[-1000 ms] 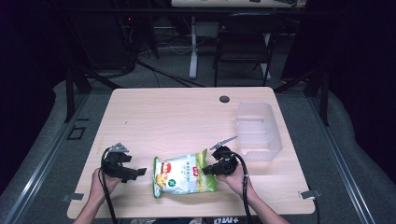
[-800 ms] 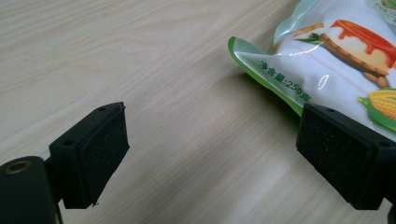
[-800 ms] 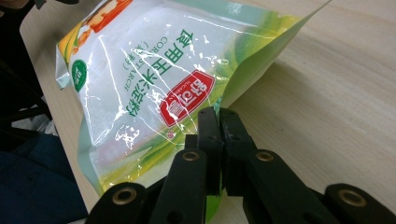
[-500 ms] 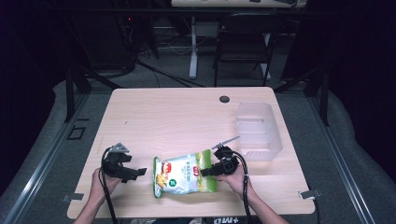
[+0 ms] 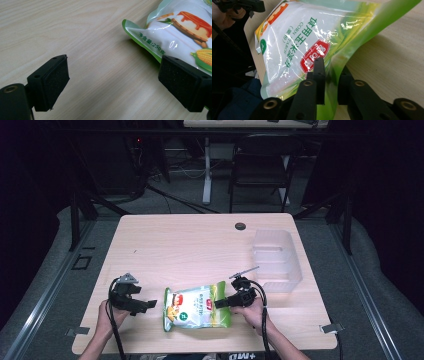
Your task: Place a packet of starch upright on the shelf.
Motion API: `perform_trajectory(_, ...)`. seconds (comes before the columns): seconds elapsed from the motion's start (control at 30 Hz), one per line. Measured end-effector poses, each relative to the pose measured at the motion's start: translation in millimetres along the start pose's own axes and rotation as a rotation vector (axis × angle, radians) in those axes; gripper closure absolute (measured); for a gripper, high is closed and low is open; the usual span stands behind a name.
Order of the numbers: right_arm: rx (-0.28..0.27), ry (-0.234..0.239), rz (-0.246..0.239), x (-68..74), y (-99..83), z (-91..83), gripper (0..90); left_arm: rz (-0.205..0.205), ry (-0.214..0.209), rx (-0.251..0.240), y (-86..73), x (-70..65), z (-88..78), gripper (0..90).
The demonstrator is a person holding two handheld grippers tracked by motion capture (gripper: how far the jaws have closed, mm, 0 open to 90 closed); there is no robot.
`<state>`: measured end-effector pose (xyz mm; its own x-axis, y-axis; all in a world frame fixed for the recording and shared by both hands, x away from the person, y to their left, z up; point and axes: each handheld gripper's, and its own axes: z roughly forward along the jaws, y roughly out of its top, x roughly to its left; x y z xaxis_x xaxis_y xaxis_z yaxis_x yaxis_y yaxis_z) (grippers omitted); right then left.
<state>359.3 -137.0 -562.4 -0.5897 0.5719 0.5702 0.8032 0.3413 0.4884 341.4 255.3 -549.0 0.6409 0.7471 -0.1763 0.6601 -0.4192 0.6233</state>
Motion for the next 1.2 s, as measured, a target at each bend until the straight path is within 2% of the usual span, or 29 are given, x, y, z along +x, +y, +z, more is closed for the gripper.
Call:
perform_trajectory(0.03, 0.012, -0.041, -0.045, 6.2, 1.2, -0.2, 86.2, 0.0, 0.0, 0.0, -0.1, -0.2, 0.0, 9.7)
perform_trajectory(0.3, 0.026, -0.177, -0.201, 29.1, 4.9, -5.0, 89.9, 0.002, 0.003, -0.004, -0.4, 0.1, -0.7, 9.7)
perform_trajectory(0.57, 0.026, -0.217, -0.256, 35.4, 6.8, -12.2, 90.0, -0.002, 0.0, -0.004, -0.5, 0.6, -0.5, 9.8)
perform_trajectory(0.67, 0.0, -0.199, -0.261, 35.2, 7.6, -17.5, 90.0, 0.004, 0.005, -0.003, -0.3, 0.1, -0.7, 9.8)
perform_trajectory(0.93, -0.009, -0.218, -0.275, 35.5, 9.3, -24.6, 90.0, 0.003, 0.004, -0.003, -0.5, 0.8, -0.5, 9.7)
perform_trajectory(1.2, -0.011, -0.263, -0.33, 40.8, 11.5, -35.3, 90.0, 0.001, 0.005, -0.008, -0.5, 1.0, -1.5, 9.7)
